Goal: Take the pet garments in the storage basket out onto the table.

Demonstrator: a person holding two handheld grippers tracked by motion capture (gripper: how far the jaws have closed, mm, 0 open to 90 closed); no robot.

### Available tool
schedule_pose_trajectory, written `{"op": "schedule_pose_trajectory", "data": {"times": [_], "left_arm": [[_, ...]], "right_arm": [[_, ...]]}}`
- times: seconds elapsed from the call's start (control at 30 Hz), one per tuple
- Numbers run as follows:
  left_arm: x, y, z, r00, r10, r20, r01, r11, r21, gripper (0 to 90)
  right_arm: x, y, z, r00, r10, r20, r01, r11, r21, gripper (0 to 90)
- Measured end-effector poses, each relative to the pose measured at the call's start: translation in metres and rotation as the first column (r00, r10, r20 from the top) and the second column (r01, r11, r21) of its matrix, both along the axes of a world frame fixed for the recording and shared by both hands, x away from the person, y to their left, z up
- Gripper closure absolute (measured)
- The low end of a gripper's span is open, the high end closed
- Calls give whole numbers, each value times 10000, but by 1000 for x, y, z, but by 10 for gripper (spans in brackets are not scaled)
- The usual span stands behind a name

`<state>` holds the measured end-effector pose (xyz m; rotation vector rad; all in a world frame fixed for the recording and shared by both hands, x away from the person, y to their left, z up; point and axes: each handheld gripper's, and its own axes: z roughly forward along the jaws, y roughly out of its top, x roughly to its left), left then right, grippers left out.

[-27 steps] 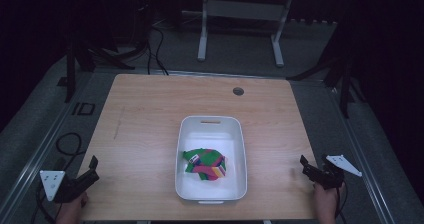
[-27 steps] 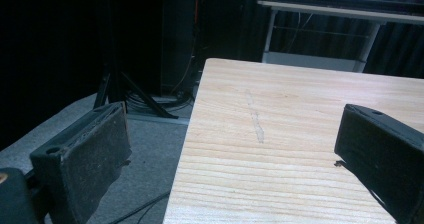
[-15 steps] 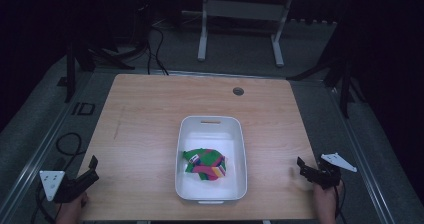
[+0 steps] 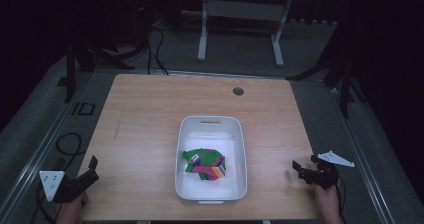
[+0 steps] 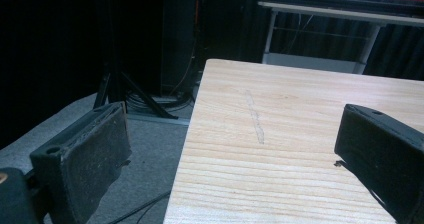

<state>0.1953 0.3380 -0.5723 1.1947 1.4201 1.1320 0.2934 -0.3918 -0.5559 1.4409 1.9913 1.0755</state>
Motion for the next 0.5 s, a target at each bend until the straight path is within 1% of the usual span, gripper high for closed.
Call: {"op": "schedule_pose_trajectory", "data": {"times": [0.03, 0.07, 0.2, 0.3, 0.33, 0.4, 0.47, 0.5], "left_arm": [[0, 0, 0, 10000, -7, -13, 7, 10000, 8, 18], [0, 0, 0, 10000, -3, -1, 3, 10000, -17, 18], [0, 0, 0, 10000, 0, 9, 0, 10000, -59, 18], [0, 0, 0, 10000, -2, 0, 2, 10000, -58, 18], [0, 1, 0, 10000, 3, -5, -3, 10000, -62, 18], [0, 0, 0, 10000, 19, 9, -19, 10000, -73, 18], [0, 0, 0, 10000, 10, 11, -10, 10000, -54, 18], [0, 0, 0, 10000, 6, 11, -6, 10000, -64, 18]], "right_arm": [[0, 1, 1, 9999, 117, -47, -117, 9999, 104, 137], [1, 2, 2, 9997, 226, -65, -225, 9997, 100, 139], [2, 8, 7, 9970, 767, -69, -768, 9970, -89, 140], [4, 16, 11, 9929, 1187, -110, -1189, 9927, -181, 142], [4, 19, 12, 9902, 1384, -176, -1387, 9902, -169, 142], [5, 26, 14, 9809, 1924, -284, -1929, 9811, -129, 142], [6, 34, 16, 9690, 2436, -406, -2446, 9694, -215, 141], [6, 38, 16, 9613, 2716, -455, -2728, 9618, -235, 141]]}}
